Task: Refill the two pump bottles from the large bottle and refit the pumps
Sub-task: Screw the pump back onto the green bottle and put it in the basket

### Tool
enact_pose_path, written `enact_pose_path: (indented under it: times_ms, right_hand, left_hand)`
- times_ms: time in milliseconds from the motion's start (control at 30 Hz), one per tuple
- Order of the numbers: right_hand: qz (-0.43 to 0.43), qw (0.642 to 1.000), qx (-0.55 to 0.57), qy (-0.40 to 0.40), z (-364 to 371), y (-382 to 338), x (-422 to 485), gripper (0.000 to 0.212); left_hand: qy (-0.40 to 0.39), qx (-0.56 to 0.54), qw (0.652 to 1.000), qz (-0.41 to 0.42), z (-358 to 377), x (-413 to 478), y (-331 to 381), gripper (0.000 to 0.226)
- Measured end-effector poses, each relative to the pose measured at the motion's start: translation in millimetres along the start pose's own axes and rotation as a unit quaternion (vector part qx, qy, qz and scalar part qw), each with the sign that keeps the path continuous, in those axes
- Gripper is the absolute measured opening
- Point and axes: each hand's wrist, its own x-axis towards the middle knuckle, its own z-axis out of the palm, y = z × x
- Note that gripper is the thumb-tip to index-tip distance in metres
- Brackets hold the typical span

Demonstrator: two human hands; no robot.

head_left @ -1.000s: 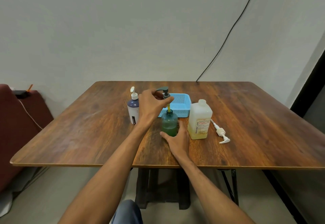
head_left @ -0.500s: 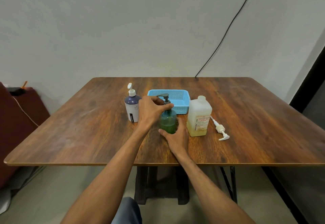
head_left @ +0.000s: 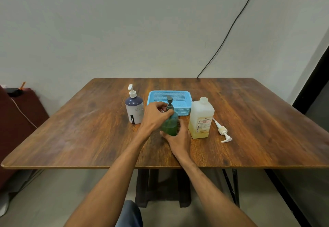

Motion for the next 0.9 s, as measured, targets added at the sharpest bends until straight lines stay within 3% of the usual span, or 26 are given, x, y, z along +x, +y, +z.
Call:
enact_pose_path:
  times_ms: [167,300,500,600,767,900]
  right_hand:
    - [0.002,1.000,0.013,-0.003,-1,-1,0,0.069]
    - [-0.003,1.000,0.008,0.002,-1,-1,-1,0.069]
    - [-0.011,1.000,0.007,0.007,0,2,0,0.072]
    - [-0.006,1.000,0.012,0.004,0,2,0,0.074]
    - [0.004,1.000,0.010,-0.002,1,2,1,0.073]
    - [0.002,1.000,0.015,0.000,0,2,2,0.070]
  left_hand:
    - [0.056,-0.033,0.998,-0.008,8,-3,5,0.048]
    - [0.085,-0.054,0.995,0.012,11,-7,4,0.037]
    - [-0.026,0.003,0.999,0.043,-6,-3,-4,0.033]
    - [-0.080,-0.062,0.995,0.024,-9,-5,-10,0.042]
    - [0.060,-0.086,0.994,0.024,10,-8,-8,0.040]
    - [0.037,-0.064,0.996,0.040,13,-4,-11,0.030]
